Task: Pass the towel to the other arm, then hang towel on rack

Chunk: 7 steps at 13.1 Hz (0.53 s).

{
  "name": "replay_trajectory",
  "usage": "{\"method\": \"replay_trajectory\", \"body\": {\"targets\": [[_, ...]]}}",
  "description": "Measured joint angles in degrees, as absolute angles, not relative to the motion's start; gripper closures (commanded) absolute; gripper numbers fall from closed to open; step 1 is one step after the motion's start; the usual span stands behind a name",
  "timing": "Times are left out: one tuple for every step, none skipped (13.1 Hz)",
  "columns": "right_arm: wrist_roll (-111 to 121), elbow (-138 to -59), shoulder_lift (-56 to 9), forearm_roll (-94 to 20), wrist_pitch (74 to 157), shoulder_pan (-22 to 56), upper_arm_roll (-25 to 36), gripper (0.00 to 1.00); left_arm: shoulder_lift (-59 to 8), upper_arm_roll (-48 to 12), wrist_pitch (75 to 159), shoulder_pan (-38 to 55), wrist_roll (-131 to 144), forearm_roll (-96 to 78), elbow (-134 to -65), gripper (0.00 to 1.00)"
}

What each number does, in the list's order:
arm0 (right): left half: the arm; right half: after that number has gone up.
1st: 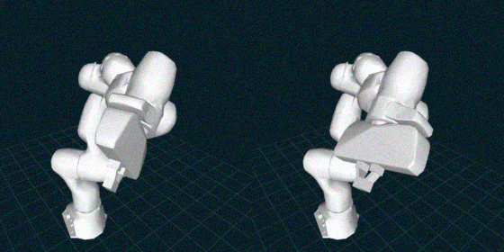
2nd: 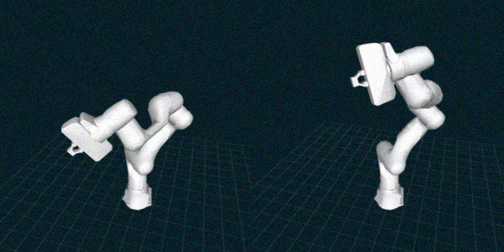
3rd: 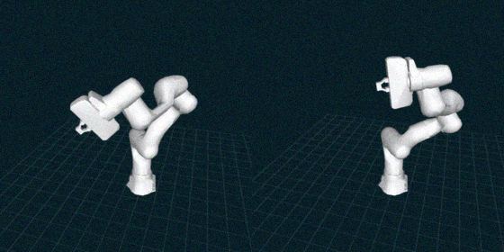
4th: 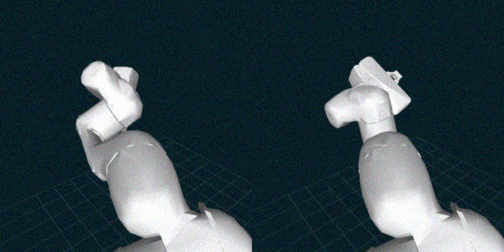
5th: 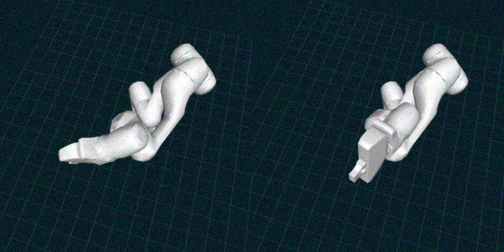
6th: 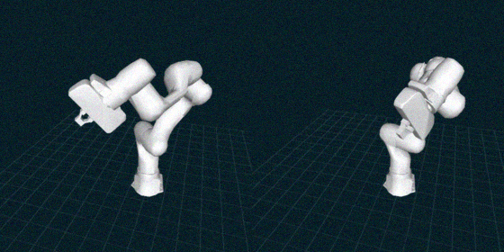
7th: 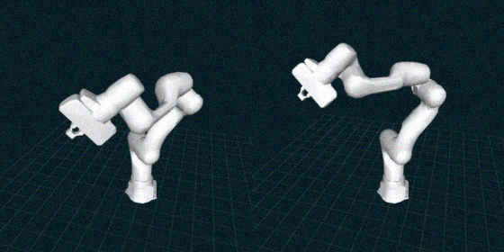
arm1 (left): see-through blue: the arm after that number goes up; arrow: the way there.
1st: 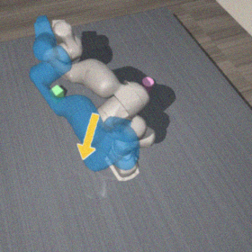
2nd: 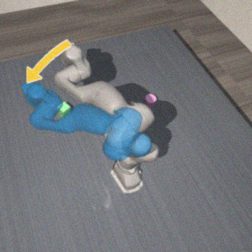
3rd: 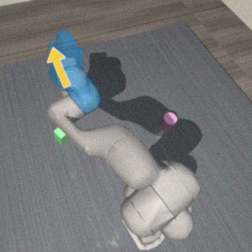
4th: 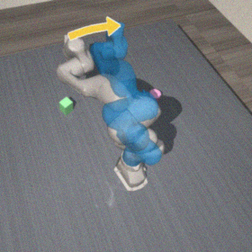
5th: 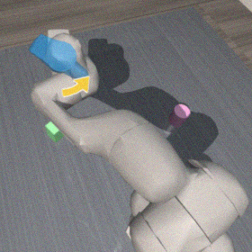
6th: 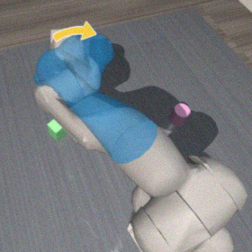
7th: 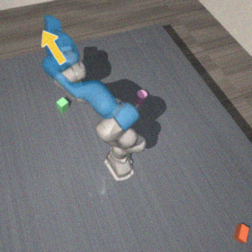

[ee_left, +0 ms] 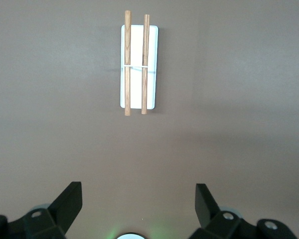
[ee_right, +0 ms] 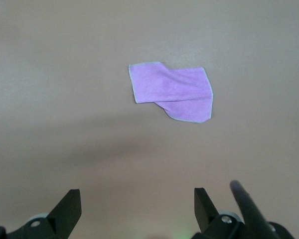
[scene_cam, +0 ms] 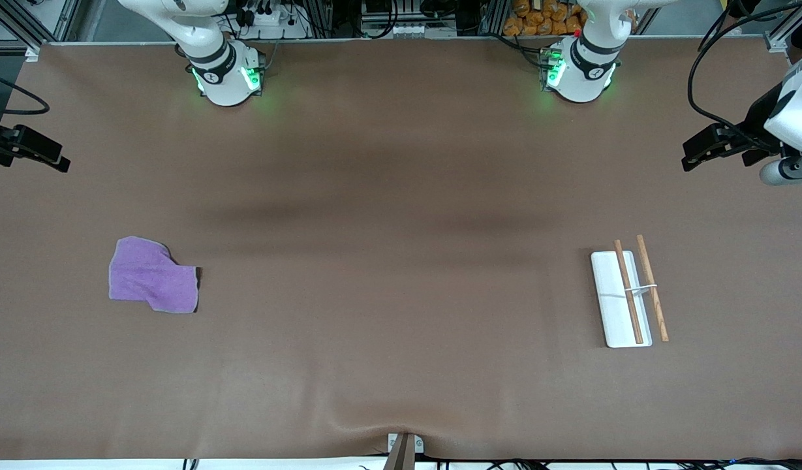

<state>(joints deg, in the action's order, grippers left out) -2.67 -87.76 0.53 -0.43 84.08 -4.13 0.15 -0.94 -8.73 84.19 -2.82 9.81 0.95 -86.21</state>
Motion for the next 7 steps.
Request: {"method": "replay_trajectory", "body": {"targets": [[-2.67,-87.76,0.52,-0.43,84.07,-4.13,0.15,0.00,-0.94,-8.73,84.19,-2.81,9.81,0.95,-86.21,0.00],[-2.67,-87.77,0.51,-0.43,84.07,-4.13,0.13,0.00,-0.94,-8.74,84.18,-2.81,9.81,0.95,-86.22,0.00],[-2.67,-87.78,0.48,-0.43,84.07,-4.13,0.13,0.00,-0.95,-8.74,84.18,-2.81,9.81,0.95,-86.22,0.00],[-2.67,-87.78,0.42,-0.43,84.07,-4.13,0.12,0.00,-0.95,-8.74,84.18,-2.81,9.81,0.95,-86.22,0.00],[-2.67,-87.78,0.34,-0.43,84.07,-4.13,0.12,0.00,-0.95,-8.74,84.18,-2.81,9.81,0.95,-86.22,0.00],[-2.67,-87.78,0.28,-0.43,84.07,-4.13,0.11,0.00,-0.95,-8.74,84.19,-2.81,9.81,0.95,-86.22,0.00],[-2.67,-87.80,0.19,-0.43,84.07,-4.13,0.11,0.00,-0.95,-8.74,84.19,-2.81,9.81,0.95,-86.22,0.00]]}}
